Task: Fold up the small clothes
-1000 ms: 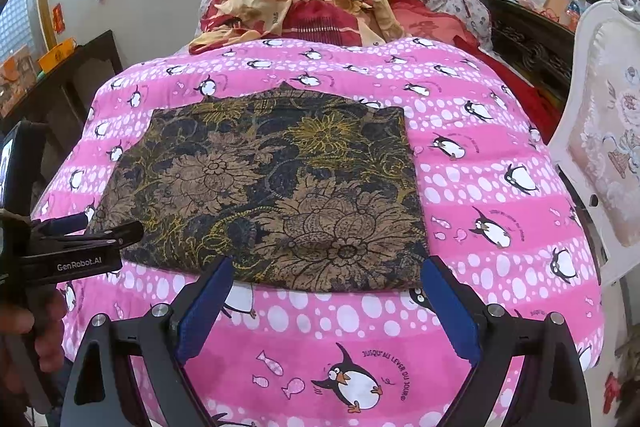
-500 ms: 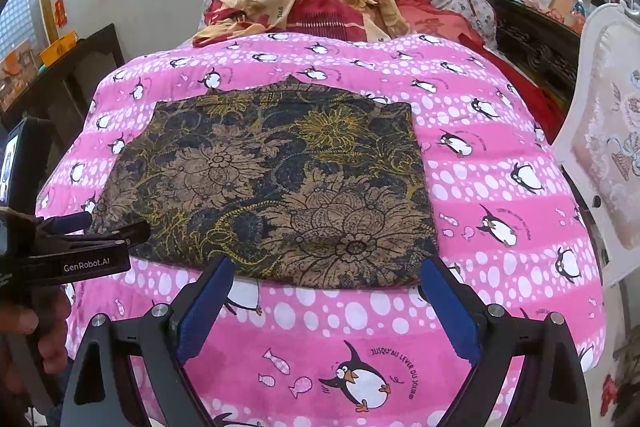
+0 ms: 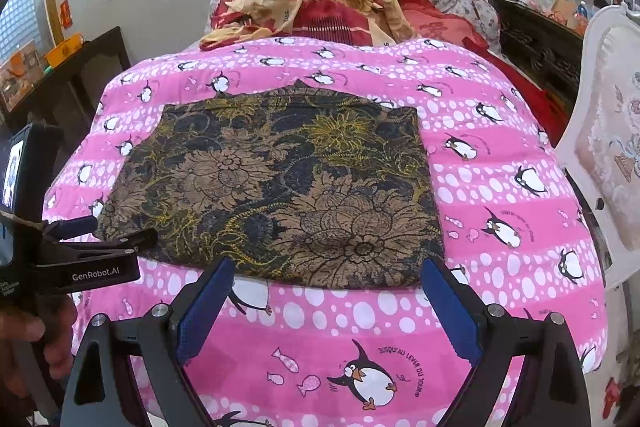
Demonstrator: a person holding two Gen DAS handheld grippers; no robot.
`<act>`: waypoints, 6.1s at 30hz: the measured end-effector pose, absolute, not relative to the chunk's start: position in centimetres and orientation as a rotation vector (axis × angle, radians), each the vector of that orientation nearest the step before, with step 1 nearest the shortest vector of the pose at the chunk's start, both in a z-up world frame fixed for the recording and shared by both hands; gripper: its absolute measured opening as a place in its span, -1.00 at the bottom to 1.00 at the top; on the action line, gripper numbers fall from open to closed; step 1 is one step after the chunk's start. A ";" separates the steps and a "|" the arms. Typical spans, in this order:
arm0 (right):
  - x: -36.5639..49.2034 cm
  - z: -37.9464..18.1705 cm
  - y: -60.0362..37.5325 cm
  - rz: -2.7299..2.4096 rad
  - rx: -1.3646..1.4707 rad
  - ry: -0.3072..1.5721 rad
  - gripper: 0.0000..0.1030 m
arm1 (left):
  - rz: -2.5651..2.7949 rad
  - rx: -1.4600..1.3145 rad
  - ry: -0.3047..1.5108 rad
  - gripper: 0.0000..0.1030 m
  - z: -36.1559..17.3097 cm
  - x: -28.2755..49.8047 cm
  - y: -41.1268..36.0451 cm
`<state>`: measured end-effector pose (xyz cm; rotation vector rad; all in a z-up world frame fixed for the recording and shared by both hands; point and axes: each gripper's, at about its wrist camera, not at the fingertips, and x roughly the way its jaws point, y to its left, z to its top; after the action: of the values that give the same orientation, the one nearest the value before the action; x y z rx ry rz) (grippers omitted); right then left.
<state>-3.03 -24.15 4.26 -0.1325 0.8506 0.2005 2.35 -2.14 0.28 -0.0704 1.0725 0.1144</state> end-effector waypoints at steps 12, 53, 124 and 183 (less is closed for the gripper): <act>-4.6 4.7 -24.4 0.209 -0.128 0.838 0.83 | 0.111 -0.066 1.061 0.99 1.1 1.3 -2.8; 0.0 0.2 -23.5 0.164 -0.166 1.018 0.83 | 0.125 -0.107 1.146 0.99 -2.8 4.4 -1.5; -0.9 4.2 -22.0 0.202 -0.152 0.892 0.83 | 0.124 -0.110 1.090 0.99 0.0 2.3 -1.6; -1.0 5.5 -23.2 0.213 -0.133 0.824 0.83 | 0.042 -0.122 1.064 0.99 0.3 5.0 -3.4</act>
<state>-1.02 -23.24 5.51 -0.1328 0.8242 0.2126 5.04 -3.41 0.26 -0.1217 1.0642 0.0422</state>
